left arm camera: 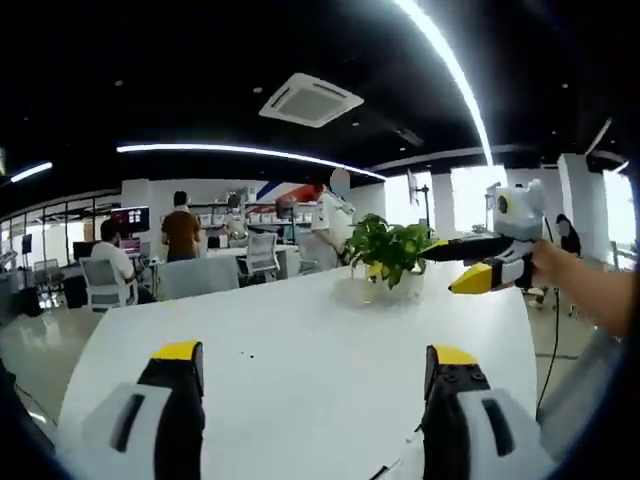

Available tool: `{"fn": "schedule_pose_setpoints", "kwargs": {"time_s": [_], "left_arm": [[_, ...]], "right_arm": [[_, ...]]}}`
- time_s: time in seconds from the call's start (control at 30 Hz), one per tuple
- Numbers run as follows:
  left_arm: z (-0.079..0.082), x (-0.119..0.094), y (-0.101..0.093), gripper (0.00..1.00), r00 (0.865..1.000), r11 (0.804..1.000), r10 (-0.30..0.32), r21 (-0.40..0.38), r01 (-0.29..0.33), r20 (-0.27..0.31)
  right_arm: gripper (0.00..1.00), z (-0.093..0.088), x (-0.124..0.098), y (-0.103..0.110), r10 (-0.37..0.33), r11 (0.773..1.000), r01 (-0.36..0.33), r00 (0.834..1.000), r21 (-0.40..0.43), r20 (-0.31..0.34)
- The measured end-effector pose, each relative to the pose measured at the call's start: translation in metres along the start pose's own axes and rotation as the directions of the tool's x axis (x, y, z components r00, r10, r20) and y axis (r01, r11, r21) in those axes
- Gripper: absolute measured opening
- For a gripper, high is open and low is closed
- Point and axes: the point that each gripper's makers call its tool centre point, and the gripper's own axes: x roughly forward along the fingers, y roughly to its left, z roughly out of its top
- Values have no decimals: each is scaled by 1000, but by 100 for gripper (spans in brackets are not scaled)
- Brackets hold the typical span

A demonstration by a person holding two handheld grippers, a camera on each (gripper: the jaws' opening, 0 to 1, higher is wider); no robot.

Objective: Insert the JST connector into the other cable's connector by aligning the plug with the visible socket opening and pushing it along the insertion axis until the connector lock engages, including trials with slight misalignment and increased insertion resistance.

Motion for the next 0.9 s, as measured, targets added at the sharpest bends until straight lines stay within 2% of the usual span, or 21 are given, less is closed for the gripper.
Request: {"fn": "schedule_pose_setpoints", "kwargs": {"time_s": [0.03,0.13,0.23,0.3,0.33,0.43,0.47,0.5,0.6,0.63,0.7,0.83,0.9], "left_arm": [[-8,3,-3,90,1000,1000,-26,-16,26,-8],[-17,8,-1,88,1000,1000,-23,-15,23,-2],[-25,17,-8,87,998,998,-63,-21,63,6],[-42,25,-16,87,994,995,-103,-19,103,-44],[-46,27,-17,87,993,994,-110,-17,109,-47],[-66,34,-22,87,987,989,-138,-55,134,-82],[-75,36,-25,86,984,987,-147,-85,138,-105],[-80,38,-26,86,983,985,-149,-99,138,-109],[-97,39,-34,86,978,983,-165,-101,153,-128],[-103,40,-35,86,977,984,-164,-98,151,-140],[-114,43,-37,85,975,984,-163,-99,149,-150],[-140,42,-48,79,961,980,-190,-102,173,-200],[-148,43,-48,77,959,976,-196,-132,172,-202]], "right_arm": [[67,-4,3,-4,-7,1000,7,1000,3,-2],[66,-18,12,-11,-2,998,2,1000,64,4],[58,-31,18,-15,-8,992,6,1000,124,16],[56,-38,22,-16,-21,984,10,998,178,59],[56,-42,23,-15,-12,980,0,998,200,62],[56,-59,27,-14,-3,980,-1,1000,200,16],[54,-71,26,-16,-22,981,29,999,190,-39],[54,-77,26,-16,-25,980,35,998,193,-56],[55,-94,28,-12,-9,977,24,997,214,-71],[55,-103,29,-8,9,973,14,995,228,-99],[55,-111,32,-3,25,974,3,992,225,-121],[53,-122,37,5,42,975,-10,989,222,-141],[51,-129,38,9,53,977,-16,985,214,-166]]}}
